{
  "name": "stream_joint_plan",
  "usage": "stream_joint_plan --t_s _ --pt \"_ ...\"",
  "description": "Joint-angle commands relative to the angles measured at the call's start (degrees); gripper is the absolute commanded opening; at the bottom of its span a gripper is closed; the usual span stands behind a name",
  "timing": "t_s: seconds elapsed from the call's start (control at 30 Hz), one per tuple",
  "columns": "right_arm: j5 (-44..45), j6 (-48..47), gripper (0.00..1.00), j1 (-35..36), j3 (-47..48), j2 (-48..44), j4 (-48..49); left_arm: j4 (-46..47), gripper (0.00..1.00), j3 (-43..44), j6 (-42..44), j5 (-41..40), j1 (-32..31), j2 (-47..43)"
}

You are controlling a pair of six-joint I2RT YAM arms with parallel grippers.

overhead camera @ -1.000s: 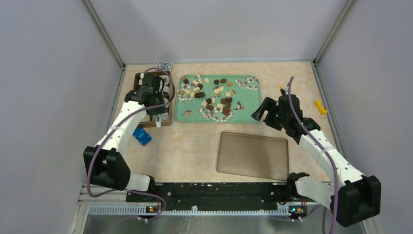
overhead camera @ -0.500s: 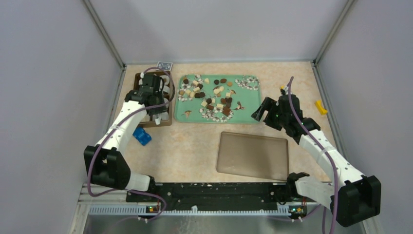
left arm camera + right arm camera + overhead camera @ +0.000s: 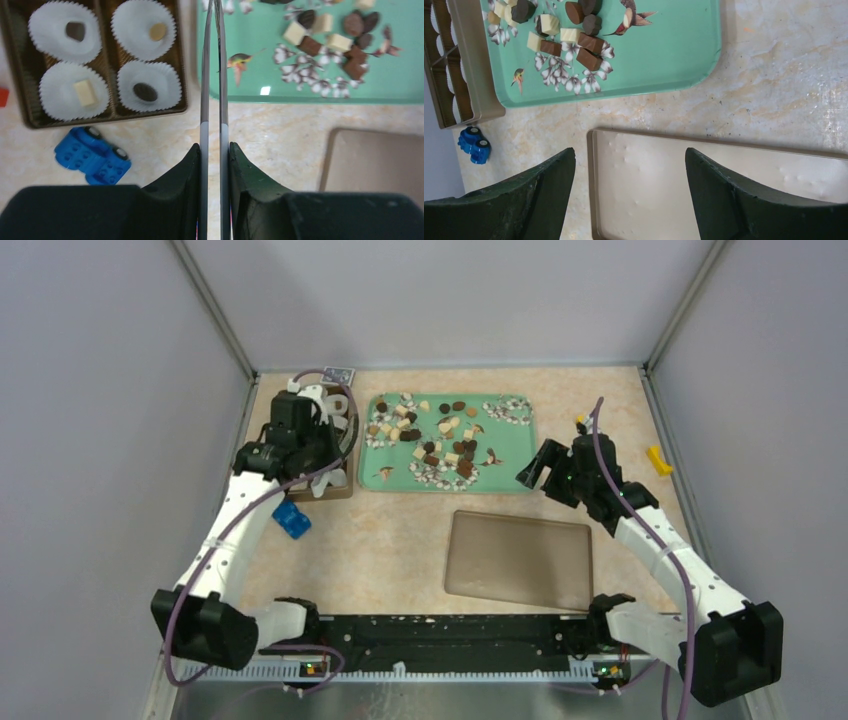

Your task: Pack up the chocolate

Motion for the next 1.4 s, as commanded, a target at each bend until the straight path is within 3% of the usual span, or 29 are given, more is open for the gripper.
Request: stream_joint_plan --t_s 0.0,0.1,0.3,0.47,0.73,0.87,1.17,1.37 --pt "-0.1 0.2 0.79 -0.3 1.9 -1.2 1.4 5.9 0.15 -4.9 4.3 13.4 -1.8 -5.6" --pt "-0.3 0.1 0.79 -0.4 2.0 -1.1 1.3 5.9 0.18 -8.6 4.4 15.2 -7.0 -8.6" --pt "0.0 0.5 0.79 -0.3 1.6 -1.0 1.0 1.4 0.21 -12.9 -3.5 11.2 -19.4 -12.2" --pt "0.0 0.2 0.79 -0.3 2.0 -0.2 1.3 1.4 0.21 -20.2 -7.5 9.8 -20.3 -15.8" --pt "-0.8 -0.5 0.79 -0.3 1.9 1.3 1.9 10.1 0.21 -29.2 -12.5 11.3 -22.7 -19.1" --pt "-0.2 -1.9 0.79 2.5 3.2 4.7 0.0 10.3 0.32 -29.7 -12.4 10.6 -23.7 -19.5" --pt "11.3 5.7 0.78 20.2 2.9 14.2 3.1 8.7 0.54 -28.8 -12.6 9.1 -24.9 -15.0" --pt "12.6 5.7 0.77 22.9 3.4 18.8 4.5 7.2 0.71 -27.2 -11.7 9.8 -24.9 -13.4"
